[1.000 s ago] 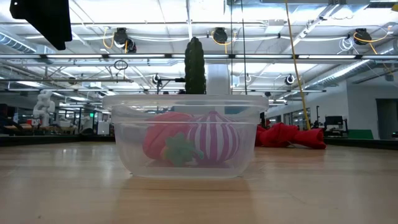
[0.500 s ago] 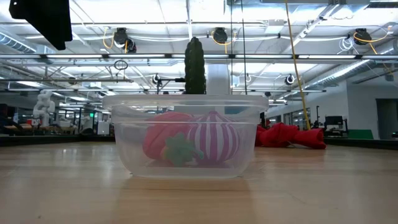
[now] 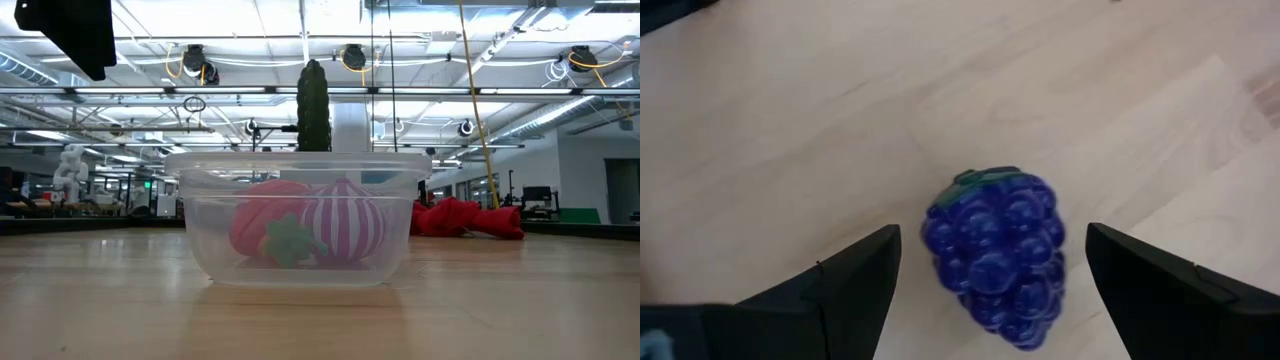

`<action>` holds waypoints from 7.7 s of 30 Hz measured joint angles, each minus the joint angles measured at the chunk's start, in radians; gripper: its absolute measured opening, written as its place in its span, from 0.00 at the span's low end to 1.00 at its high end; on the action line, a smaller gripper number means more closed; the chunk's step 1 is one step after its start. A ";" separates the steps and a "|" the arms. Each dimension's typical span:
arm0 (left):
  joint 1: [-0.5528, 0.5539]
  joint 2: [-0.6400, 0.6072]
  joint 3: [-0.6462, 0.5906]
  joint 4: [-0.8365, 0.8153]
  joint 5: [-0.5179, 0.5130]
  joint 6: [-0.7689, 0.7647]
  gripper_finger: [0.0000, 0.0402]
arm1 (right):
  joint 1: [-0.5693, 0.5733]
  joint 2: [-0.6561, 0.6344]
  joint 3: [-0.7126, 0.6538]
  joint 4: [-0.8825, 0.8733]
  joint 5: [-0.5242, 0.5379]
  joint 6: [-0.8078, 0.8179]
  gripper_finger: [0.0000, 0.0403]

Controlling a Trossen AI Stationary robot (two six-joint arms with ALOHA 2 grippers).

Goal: Pick and placing Produce into tupperware
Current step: Put the grapes into the transparent container

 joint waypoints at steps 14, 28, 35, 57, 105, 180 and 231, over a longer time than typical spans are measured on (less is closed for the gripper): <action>0.000 0.000 0.000 -0.001 0.000 0.005 0.44 | -0.049 0.000 0.000 0.002 -0.002 -0.047 0.77; 0.000 0.000 0.000 -0.001 0.000 0.008 0.44 | -0.049 0.000 0.000 0.024 -0.003 -0.022 0.77; 0.000 0.000 0.000 -0.001 0.000 0.008 0.44 | -0.049 0.000 0.000 0.024 -0.003 -0.005 0.77; 0.000 0.000 0.000 0.000 0.000 0.005 0.44 | -0.049 0.048 -0.005 -0.001 -0.003 0.084 0.77; 0.000 0.000 0.000 0.001 0.000 0.007 0.44 | -0.048 0.055 -0.031 0.099 0.046 0.142 0.66; 0.000 0.000 0.000 0.072 0.037 0.053 0.44 | -0.565 0.545 0.523 0.585 0.015 -0.203 0.58; 0.000 0.000 0.000 0.123 0.100 0.101 0.44 | -0.599 0.664 0.557 0.517 -0.038 -0.121 0.60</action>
